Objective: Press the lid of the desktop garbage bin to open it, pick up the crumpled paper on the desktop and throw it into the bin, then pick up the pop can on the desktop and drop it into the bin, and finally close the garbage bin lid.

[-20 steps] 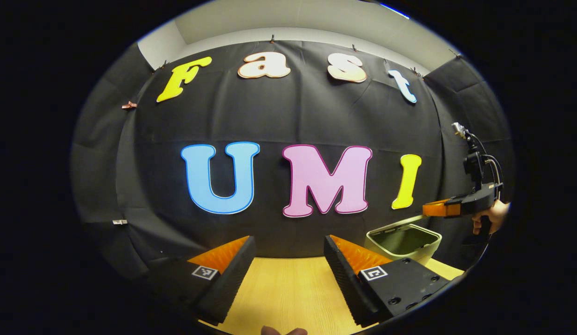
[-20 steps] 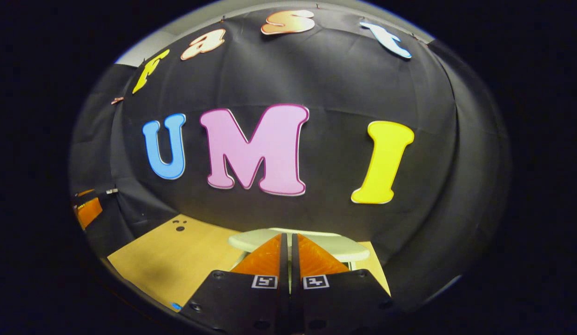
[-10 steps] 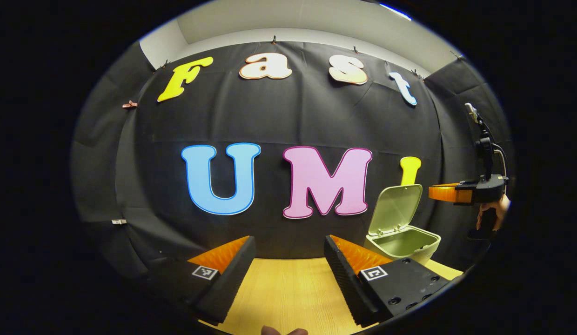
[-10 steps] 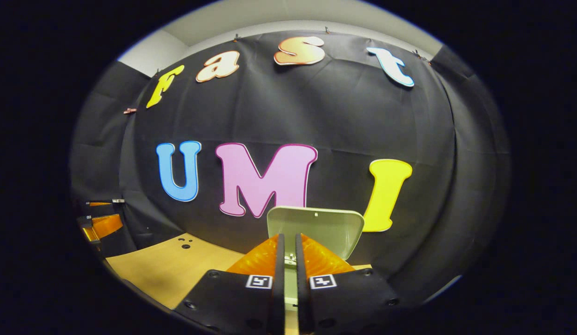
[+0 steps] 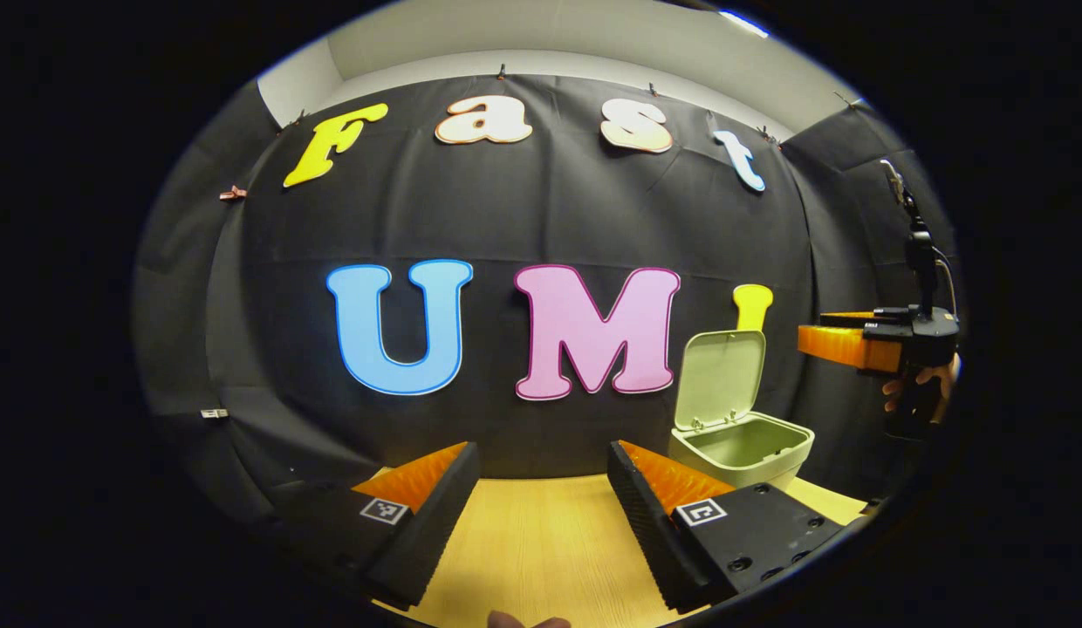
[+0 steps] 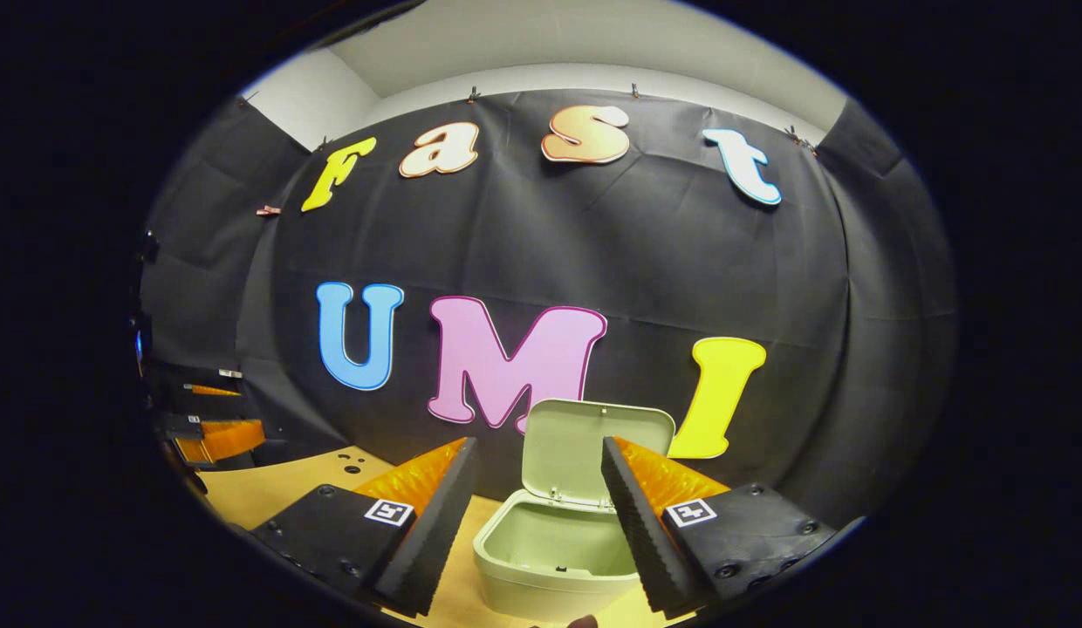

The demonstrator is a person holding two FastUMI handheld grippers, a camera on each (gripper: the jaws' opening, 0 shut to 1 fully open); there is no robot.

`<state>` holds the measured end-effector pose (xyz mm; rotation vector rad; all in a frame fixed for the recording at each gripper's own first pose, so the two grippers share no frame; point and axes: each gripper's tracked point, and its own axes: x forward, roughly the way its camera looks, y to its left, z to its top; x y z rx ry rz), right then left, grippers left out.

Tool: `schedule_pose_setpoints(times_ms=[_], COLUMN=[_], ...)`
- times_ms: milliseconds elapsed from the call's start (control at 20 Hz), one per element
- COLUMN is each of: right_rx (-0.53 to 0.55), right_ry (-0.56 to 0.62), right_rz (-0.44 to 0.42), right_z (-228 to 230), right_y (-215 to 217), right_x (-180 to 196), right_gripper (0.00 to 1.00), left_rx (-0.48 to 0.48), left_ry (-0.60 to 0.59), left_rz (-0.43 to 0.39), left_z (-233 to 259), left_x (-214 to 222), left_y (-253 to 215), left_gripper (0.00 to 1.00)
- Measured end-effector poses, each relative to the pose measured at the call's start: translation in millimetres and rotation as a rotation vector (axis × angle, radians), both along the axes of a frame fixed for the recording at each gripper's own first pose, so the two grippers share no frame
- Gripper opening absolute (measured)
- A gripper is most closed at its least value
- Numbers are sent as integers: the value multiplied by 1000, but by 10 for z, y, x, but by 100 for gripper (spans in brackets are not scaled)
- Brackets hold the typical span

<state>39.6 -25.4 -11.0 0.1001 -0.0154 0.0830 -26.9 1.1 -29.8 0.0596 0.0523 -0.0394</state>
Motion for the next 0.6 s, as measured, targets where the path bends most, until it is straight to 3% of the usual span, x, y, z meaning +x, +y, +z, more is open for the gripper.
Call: schedule_pose_setpoints(times_ms=[300,600], right_rx=[-15,-45], right_ry=[12,30], right_rz=[14,36], right_z=[-95,-184], right_y=[54,28], right_x=[-200,-267], right_gripper=[90,89], left_rx=[10,10], left_ry=[99,269], left_rz=[5,7], left_z=[-461,-1275], left_x=[-173,-434], left_y=[-9,-56], left_gripper=[96,96])
